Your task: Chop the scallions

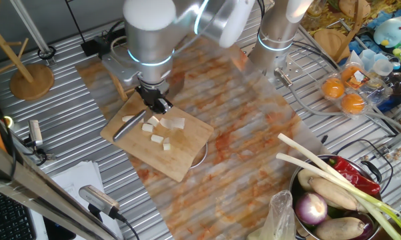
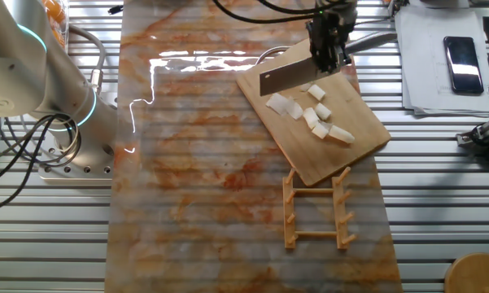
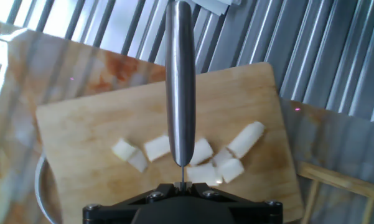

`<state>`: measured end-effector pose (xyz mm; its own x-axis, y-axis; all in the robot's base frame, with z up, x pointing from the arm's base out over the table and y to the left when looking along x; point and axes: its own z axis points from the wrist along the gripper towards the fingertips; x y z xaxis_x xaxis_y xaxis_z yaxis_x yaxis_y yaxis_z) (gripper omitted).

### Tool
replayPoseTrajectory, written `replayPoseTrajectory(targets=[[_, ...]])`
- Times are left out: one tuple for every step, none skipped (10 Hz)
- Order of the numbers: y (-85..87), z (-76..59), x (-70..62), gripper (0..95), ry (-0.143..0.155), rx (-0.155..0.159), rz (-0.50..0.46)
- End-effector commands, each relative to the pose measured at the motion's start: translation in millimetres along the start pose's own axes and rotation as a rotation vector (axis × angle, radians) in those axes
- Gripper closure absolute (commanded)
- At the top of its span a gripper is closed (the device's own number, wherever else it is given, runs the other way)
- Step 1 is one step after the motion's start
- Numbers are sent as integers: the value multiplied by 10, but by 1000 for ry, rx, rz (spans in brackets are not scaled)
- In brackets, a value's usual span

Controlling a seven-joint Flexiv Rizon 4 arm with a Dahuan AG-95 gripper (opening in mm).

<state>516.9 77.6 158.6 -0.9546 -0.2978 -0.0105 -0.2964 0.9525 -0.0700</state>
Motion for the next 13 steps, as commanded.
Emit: replayPoseTrajectory(targets=[[3,-5,18,950,16,-11,254],[3,-5,18,950,16,-10,271],[-25,24,42,950,11,6,318],[-107,64,107,950,8,17,315],[-189,92,164,950,5,29,309],[-336,108,207,950,2,46,293],[-518,117,219,950,-2,49,282],[-690,138,237,950,-5,48,264],[-864,162,268,950,-6,46,246],[-1024,179,305,950,-12,46,220],[-1271,182,368,950,-24,47,175],[-1365,174,383,950,-23,47,158],[-1445,161,388,950,-23,47,145]])
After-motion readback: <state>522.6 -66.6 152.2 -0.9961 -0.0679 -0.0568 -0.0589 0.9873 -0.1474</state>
